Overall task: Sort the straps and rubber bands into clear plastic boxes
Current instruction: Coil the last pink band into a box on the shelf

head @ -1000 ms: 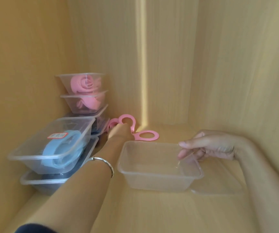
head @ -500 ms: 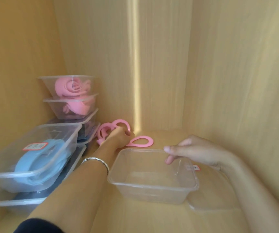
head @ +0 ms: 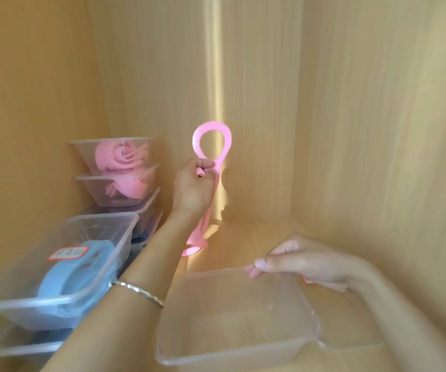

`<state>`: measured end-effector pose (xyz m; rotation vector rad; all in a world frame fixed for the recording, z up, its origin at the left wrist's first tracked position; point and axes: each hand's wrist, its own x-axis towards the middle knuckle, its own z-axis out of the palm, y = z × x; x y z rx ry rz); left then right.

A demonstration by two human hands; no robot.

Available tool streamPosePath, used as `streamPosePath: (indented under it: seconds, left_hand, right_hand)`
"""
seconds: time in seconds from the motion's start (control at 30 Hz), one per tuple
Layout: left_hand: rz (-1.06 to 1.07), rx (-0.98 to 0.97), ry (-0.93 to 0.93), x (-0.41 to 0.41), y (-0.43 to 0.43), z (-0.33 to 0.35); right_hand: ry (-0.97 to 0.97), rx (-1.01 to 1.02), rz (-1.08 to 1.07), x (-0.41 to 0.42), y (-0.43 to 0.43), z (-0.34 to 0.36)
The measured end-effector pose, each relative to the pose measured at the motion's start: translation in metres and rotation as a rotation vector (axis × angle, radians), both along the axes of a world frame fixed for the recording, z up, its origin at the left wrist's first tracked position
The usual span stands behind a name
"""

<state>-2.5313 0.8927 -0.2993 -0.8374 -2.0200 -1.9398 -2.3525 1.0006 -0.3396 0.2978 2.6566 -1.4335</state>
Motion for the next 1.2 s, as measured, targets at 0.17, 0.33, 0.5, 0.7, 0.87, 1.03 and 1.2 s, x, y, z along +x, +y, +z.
streamPosePath:
  seconds: [0.17, 0.33, 0.5, 0.7, 0.87, 1.03, 1.2]
  left_hand:
    - [-0.065, 0.089, 0.011, 0.012, 0.001, 0.009]
    - [-0.102, 0.198, -0.007, 0.016, -0.002, 0.018]
    - [-0.09, 0.275, 0.012, 0.015, -0.007, 0.016]
    - [-0.012, 0.231, 0.043, 0.011, -0.002, 0.011]
    - [0.072, 0.252, -0.005, 0.004, 0.0, 0.009]
    - [0.009, 0.267, -0.07, 0.01, 0.005, 0.006]
    - [0.02, 0.344, -0.125, 0.009, -0.003, 0.013]
  right_hand:
    - [0.331, -0.217, -0.283, -0.026, 0.012, 0.016]
    - [0.16, -0.185, -0.175, -0.084, 0.009, 0.039]
    - [0.11, -0.199, 0.025, -0.119, 0.008, 0.034]
    - [0.33, -0.047, -0.244, -0.122, 0.023, 0.037]
    - [0.13, -0.006, 0.111, -0.099, 0.008, 0.057]
    - [0.103, 0.3, 0.17, -0.108, -0.013, 0.047]
    - [0.385, 0.119, -0.077, -0.096, 0.011, 0.064]
